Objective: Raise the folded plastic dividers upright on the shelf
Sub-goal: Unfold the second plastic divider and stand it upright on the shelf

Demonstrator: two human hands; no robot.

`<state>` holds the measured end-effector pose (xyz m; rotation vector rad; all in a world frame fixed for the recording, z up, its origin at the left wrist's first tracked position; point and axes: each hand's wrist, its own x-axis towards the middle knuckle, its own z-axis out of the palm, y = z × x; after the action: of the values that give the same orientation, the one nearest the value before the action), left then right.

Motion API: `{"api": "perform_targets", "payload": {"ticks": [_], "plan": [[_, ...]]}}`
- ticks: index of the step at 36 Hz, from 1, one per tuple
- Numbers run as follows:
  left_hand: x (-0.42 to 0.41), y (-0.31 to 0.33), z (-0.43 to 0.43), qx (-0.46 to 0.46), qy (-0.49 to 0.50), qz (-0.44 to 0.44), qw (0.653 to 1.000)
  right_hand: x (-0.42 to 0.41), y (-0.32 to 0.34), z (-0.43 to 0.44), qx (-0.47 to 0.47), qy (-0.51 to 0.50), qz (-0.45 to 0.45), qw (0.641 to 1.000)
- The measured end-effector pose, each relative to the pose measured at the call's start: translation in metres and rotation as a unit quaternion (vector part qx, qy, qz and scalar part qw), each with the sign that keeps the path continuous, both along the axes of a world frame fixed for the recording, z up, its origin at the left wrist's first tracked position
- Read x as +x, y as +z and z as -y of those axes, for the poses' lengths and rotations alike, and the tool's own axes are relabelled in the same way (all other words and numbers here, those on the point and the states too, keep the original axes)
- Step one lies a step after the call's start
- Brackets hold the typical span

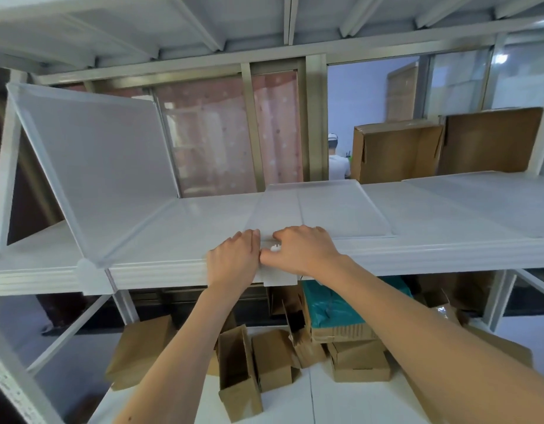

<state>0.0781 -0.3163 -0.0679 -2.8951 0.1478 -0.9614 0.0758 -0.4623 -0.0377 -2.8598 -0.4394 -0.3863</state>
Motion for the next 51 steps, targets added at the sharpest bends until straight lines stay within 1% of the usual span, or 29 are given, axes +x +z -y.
{"api": "perform_targets", "payload": {"ticks": [2,8,12,15,19,22,26,29,33,37,39,41,44,45,48,49,51], "plan": [[0.000,-0.002,-0.003,-0.005,0.001,0.006,1.000,-0.001,0.003,-0.001,0.000,0.002,0.001,1.000],[0.002,-0.007,-0.007,-0.065,-0.022,0.038,0.997,-0.001,0.011,-0.001,0.005,0.001,-0.014,1.000],[0.002,-0.008,-0.007,-0.108,-0.035,0.045,0.992,-0.001,0.005,0.020,0.012,0.003,0.004,1.000],[0.001,-0.009,-0.006,-0.118,-0.034,0.047,0.991,-0.006,0.007,0.031,0.015,0.001,-0.008,1.000],[0.001,-0.012,-0.007,-0.117,-0.035,0.047,0.991,-0.010,0.007,0.028,0.022,0.003,-0.018,1.000],[0.002,-0.012,-0.007,-0.116,-0.033,0.050,0.992,-0.008,0.001,0.029,0.039,0.006,-0.006,0.999],[-0.001,-0.012,-0.006,-0.114,-0.036,0.059,0.991,0.000,-0.005,0.029,0.068,0.052,0.017,0.996],[-0.003,-0.012,-0.003,-0.106,-0.035,0.070,0.991,0.001,-0.008,0.033,0.059,0.098,0.033,0.993],[-0.003,-0.013,-0.003,-0.097,-0.026,0.070,0.993,-0.003,-0.002,0.040,0.054,0.124,-0.005,0.991],[-0.001,-0.012,-0.003,-0.091,-0.021,0.067,0.993,-0.004,0.000,0.044,0.106,0.138,-0.042,0.984],[-0.002,-0.012,-0.003,-0.090,-0.023,0.068,0.993,-0.005,0.000,0.044,0.115,0.137,-0.042,0.983],[-0.003,-0.011,-0.003,-0.088,-0.025,0.068,0.993,-0.006,-0.001,0.043,0.093,0.130,-0.031,0.987],[-0.005,-0.010,-0.003,-0.087,-0.032,0.073,0.993,-0.008,-0.003,0.041,0.009,0.124,-0.006,0.992],[-0.005,-0.010,-0.002,-0.087,-0.035,0.075,0.993,-0.009,-0.003,0.041,-0.006,0.125,0.000,0.992],[-0.005,-0.010,-0.003,-0.081,-0.035,0.082,0.993,-0.010,-0.003,0.042,-0.008,0.131,0.010,0.991],[-0.004,-0.010,-0.003,-0.080,-0.037,0.084,0.993,-0.010,-0.004,0.043,-0.013,0.134,0.025,0.991],[-0.003,-0.011,-0.004,-0.083,-0.042,0.089,0.992,-0.012,-0.006,0.042,-0.057,0.133,0.080,0.986]]}}
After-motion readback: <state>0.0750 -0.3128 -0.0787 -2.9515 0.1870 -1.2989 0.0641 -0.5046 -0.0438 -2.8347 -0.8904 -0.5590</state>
